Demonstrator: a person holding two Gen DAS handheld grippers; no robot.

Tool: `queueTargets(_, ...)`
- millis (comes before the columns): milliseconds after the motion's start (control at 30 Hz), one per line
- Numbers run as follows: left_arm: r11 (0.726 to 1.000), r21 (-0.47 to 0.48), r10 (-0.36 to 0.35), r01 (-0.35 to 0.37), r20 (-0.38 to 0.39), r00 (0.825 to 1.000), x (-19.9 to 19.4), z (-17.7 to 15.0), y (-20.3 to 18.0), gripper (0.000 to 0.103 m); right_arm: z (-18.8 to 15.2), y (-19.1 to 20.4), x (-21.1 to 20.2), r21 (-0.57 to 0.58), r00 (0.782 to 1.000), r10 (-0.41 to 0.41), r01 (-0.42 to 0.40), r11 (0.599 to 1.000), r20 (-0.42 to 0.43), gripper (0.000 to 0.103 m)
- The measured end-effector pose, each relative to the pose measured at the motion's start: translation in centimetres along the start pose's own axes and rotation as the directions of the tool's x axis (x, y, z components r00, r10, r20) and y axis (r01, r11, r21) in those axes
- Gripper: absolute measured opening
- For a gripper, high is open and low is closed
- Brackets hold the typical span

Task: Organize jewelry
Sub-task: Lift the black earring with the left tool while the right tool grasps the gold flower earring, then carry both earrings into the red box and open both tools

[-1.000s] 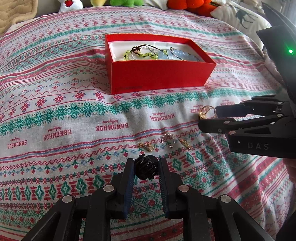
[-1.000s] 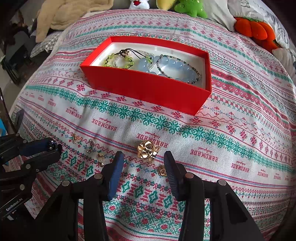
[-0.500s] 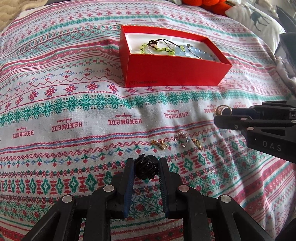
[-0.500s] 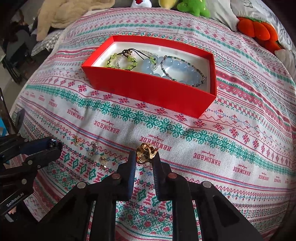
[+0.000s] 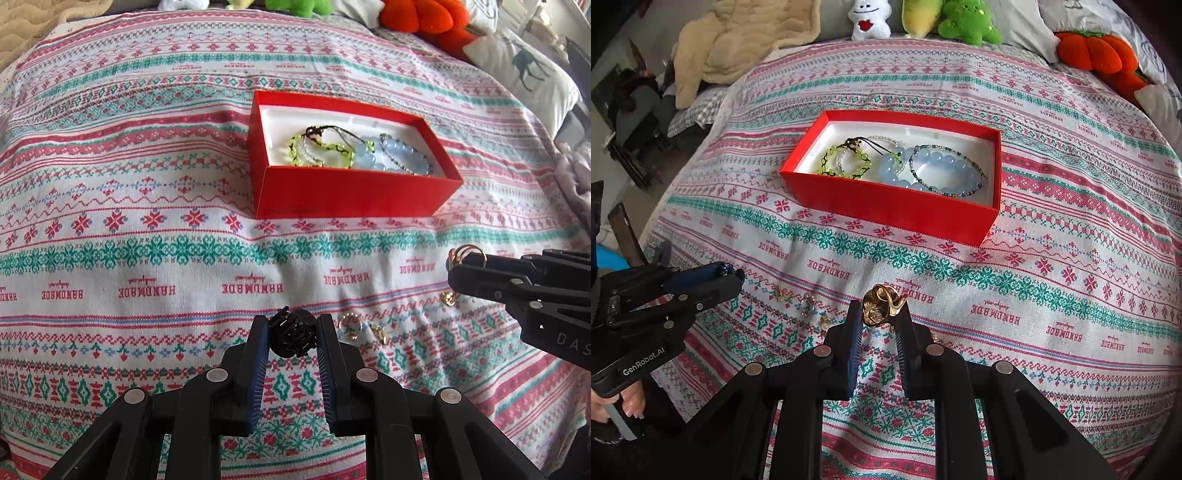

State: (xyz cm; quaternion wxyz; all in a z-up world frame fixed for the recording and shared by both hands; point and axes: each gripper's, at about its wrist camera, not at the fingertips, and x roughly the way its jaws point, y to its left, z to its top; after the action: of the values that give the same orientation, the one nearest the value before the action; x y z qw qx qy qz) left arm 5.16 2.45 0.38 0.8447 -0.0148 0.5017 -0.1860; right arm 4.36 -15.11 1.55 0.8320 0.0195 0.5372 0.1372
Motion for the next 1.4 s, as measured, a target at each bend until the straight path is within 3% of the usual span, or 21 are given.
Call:
queueTargets(533,0.998,0.008,-0.056,0.055,0.071,0.996,-0.7,5.0,-2.4,0.020,3.1,-2.2,-3.6,0.066,0.988,0.045,-0.055,0.996,0.149,0.018)
queueTargets(867,0.995,-0.001,-0.095,0.096,0.104,0.990,2.6,8.4,-2.5,0.020,5.3,-4.4,-1.5,0.109,0.983,0.050,-0.070,0.992,0.179,0.018)
queueTargets(1300,0.991,-0.066,-0.116,0.120,0.057,0.992,6.6,10.1,-1.8,0.021,6.6,-7.1,1.3,0.175,0.982,0.099,-0.127,0.976,0.159,0.018)
queueTargets(1400,0.992,-0.064,-0.109,0.112,0.056,0.992,6.6,10.2,-2.1,0.029,6.7,-7.0,1.6,0.170,0.983,0.102,-0.127,0.977,0.152,0.018)
